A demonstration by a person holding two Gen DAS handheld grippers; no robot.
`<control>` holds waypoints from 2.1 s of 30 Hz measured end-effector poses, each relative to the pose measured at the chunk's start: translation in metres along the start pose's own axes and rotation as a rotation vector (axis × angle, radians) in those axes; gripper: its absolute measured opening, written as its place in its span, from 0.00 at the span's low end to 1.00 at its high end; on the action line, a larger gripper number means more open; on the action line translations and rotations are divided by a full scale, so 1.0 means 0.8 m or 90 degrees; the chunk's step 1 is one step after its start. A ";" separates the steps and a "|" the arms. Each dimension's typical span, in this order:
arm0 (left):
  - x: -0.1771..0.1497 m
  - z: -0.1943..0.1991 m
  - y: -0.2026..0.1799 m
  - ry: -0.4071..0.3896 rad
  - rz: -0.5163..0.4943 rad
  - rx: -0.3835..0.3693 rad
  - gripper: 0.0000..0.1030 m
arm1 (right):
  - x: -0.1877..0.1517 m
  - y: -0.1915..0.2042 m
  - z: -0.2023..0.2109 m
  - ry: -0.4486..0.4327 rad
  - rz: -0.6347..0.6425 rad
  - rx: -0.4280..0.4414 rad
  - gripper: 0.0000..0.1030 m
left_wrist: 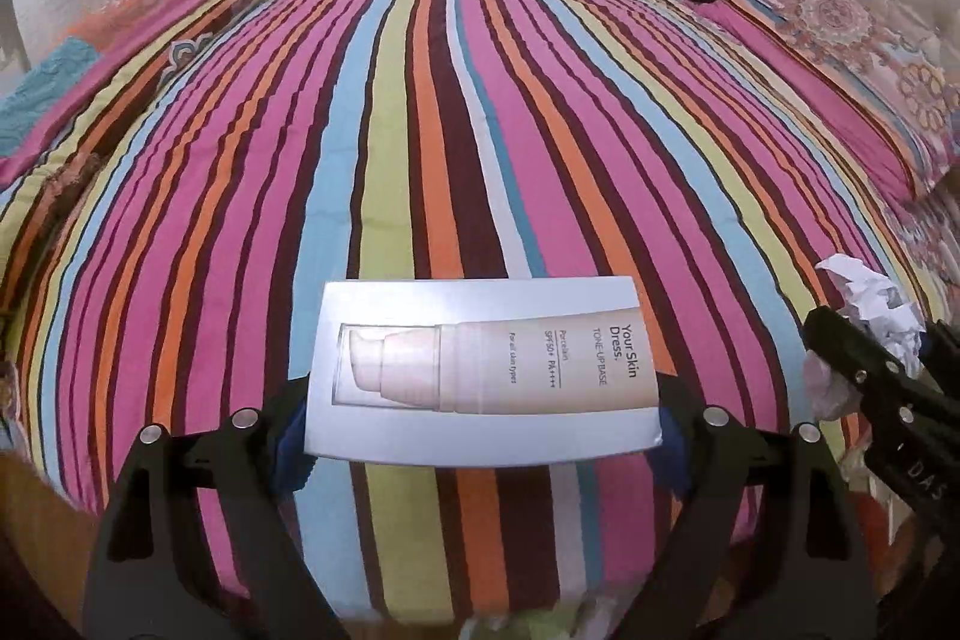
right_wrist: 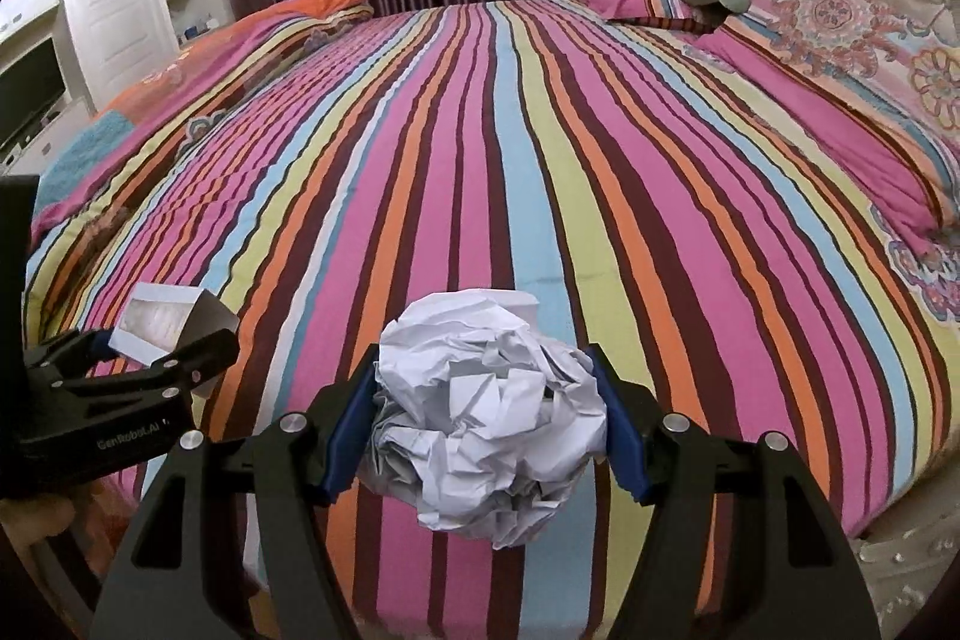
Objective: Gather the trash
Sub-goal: 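Carry the white box with the left tool while the right tool carries the paper ball to the basket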
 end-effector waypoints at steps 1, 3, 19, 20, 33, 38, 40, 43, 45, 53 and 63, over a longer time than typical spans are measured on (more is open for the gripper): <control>-0.007 0.005 0.000 -0.001 -0.003 -0.002 0.81 | -0.008 0.003 0.005 0.004 0.001 0.003 0.61; -0.024 0.014 0.000 0.000 -0.013 -0.003 0.81 | -0.015 0.005 0.012 0.008 -0.001 0.007 0.61; -0.183 0.072 0.021 0.046 -0.068 -0.021 0.81 | -0.137 0.038 0.066 0.105 -0.050 0.032 0.61; -0.193 0.073 0.021 0.054 -0.071 -0.025 0.81 | -0.143 0.038 0.067 0.115 -0.058 0.033 0.61; -0.272 0.028 -0.028 0.180 -0.177 -0.048 0.81 | -0.217 0.024 0.037 0.253 -0.176 0.048 0.61; -0.283 -0.007 -0.047 0.243 -0.206 -0.050 0.81 | -0.233 0.010 0.013 0.304 -0.251 0.055 0.61; -0.288 -0.023 -0.056 0.268 -0.216 -0.050 0.81 | -0.239 0.007 0.001 0.325 -0.271 0.058 0.61; -0.294 -0.046 -0.065 0.305 -0.224 -0.052 0.81 | -0.254 -0.002 -0.020 0.367 -0.311 0.059 0.61; -0.299 -0.062 -0.069 0.327 -0.226 -0.051 0.81 | -0.264 -0.007 -0.034 0.392 -0.334 0.052 0.61; -0.319 -0.110 -0.090 0.392 -0.244 -0.054 0.81 | -0.297 -0.021 -0.072 0.457 -0.393 0.021 0.61; -0.356 -0.154 -0.105 0.461 -0.278 -0.052 0.81 | -0.339 -0.037 -0.112 0.525 -0.427 -0.014 0.61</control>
Point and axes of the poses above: each gripper's, at about its wrist camera, not at the fingertips, and z roughly against the way its jaws point, y to its left, x to its top, the point moved 1 cm from there along -z, roughly the way its jaws point, and after that the axes turned 15 degrees about x, right-handed, at the moved point
